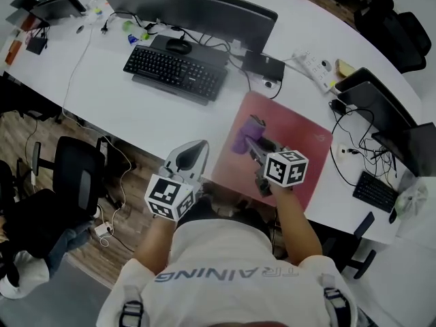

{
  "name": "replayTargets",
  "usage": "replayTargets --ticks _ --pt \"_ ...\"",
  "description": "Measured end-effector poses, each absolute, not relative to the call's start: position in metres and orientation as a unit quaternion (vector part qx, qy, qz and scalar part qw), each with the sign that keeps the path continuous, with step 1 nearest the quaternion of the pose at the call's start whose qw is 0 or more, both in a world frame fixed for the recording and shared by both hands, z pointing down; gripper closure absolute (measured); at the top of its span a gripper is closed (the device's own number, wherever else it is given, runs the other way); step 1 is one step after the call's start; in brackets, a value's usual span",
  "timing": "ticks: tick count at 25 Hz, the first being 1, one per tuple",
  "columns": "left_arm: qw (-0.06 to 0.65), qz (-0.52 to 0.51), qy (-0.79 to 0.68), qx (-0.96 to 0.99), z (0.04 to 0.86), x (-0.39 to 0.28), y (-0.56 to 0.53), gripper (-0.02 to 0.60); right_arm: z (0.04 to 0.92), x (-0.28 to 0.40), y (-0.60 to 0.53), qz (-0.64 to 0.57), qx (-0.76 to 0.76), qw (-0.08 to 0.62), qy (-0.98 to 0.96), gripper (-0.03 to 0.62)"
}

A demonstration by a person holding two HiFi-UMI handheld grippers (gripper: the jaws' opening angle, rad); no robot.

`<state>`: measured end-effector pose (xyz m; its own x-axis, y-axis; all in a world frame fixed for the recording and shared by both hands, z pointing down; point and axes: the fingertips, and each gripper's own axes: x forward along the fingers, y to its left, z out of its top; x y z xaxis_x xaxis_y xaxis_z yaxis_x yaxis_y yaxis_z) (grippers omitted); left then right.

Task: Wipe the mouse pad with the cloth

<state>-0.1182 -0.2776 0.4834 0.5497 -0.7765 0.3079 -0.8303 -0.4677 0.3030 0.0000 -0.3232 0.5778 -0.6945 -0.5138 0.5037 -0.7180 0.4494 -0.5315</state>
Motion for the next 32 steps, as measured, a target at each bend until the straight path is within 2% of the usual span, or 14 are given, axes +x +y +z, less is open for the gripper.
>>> replayTargets --ticks 5,12,21,32 --pt "0.226 0.068 -0.472 0.85 0.498 -0.153 -0.282 0.551 0.627 -0.052 -0.332 0.403 0.344 0.187 -0.827 0.488" --pt "0.235 0.079 -0.474 0.845 0.511 -0.185 -0.292 0.551 0.694 -0.076 -0.344 0.423 0.352 0.252 -0.796 0.488" --pt "0.237 0.086 -0.46 0.851 0.514 -0.176 -0.295 0.551 0.723 -0.05 -0.346 0.461 0.382 0.259 -0.758 0.488" --pt "0.229 0.093 -0.442 0.862 0.504 -0.121 -0.288 0.551 0.728 0.014 -0.334 0.481 0.395 0.252 -0.741 0.487"
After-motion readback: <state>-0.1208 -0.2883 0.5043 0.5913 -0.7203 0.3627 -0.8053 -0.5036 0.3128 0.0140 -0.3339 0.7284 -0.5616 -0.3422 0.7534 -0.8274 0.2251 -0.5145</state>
